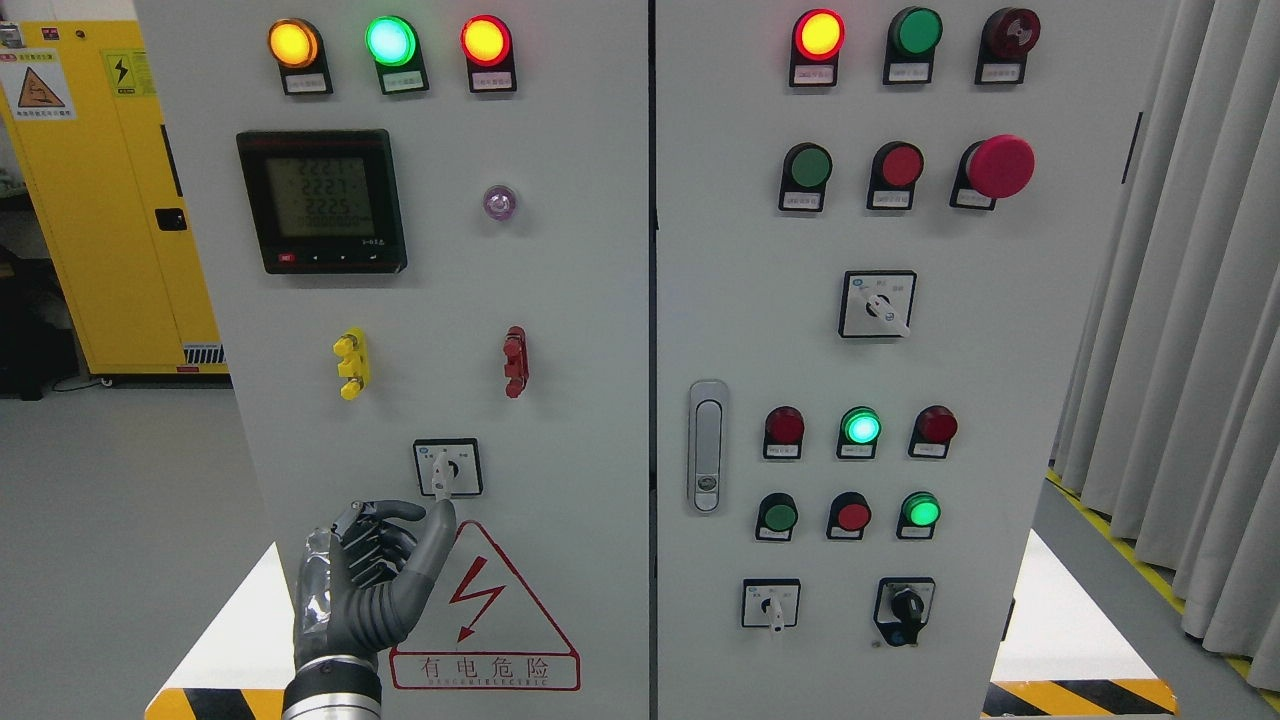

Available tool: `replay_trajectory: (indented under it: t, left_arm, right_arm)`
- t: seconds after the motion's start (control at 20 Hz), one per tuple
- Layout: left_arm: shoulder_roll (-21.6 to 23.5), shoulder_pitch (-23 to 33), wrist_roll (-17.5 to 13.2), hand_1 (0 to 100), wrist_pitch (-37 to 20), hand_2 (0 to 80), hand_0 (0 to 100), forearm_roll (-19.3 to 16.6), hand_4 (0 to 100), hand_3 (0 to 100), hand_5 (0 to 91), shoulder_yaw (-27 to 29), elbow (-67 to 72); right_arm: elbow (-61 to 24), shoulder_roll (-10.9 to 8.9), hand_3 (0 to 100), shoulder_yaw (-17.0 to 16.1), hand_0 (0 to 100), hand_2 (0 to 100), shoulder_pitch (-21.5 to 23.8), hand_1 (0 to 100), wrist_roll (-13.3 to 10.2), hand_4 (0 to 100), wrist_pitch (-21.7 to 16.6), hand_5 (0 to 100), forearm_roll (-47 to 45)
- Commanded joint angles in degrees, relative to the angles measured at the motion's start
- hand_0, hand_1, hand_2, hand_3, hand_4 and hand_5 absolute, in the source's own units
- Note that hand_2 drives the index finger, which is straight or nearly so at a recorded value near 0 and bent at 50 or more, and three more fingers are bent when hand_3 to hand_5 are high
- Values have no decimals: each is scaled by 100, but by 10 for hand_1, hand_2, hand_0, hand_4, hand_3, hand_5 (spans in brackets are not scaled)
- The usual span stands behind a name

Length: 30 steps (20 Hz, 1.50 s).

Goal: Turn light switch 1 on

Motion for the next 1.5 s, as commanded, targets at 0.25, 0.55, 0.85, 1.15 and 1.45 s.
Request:
replay_trajectory:
  t: [0.25, 0.55, 0.85, 1.15, 1.45]
  left_arm:
    - [-37, -137, -6, 657, 117, 556, 183, -76, 889, 846, 859, 40, 0]
    - [-37, -190, 2, 652, 178, 557, 194, -94, 890, 848, 860, 40, 0]
    - [-37, -260, 2, 656, 336, 571, 246, -164, 893, 855, 861, 5, 0]
    - [-46, -304, 2, 659, 389, 580, 254, -164, 896, 870, 862, -74, 8]
    - [-63, -331, 38, 661, 477, 585, 271, -261, 897, 872, 863, -118, 17]
  right_arm:
    - [0, 0, 0, 0, 0, 40, 0, 500, 4, 0, -2, 0, 0]
    - [0, 0, 0, 0, 0, 40, 0, 500, 4, 0, -2, 0, 0]
    - [0, 0, 0, 0, 0, 40, 0, 500, 4, 0, -2, 0, 0]
    - [0, 0, 0, 0, 0, 40, 0, 500, -4, 0, -2, 0, 0]
    - [0, 0, 0, 0, 0, 40, 0, 500, 4, 0, -2, 0, 0]
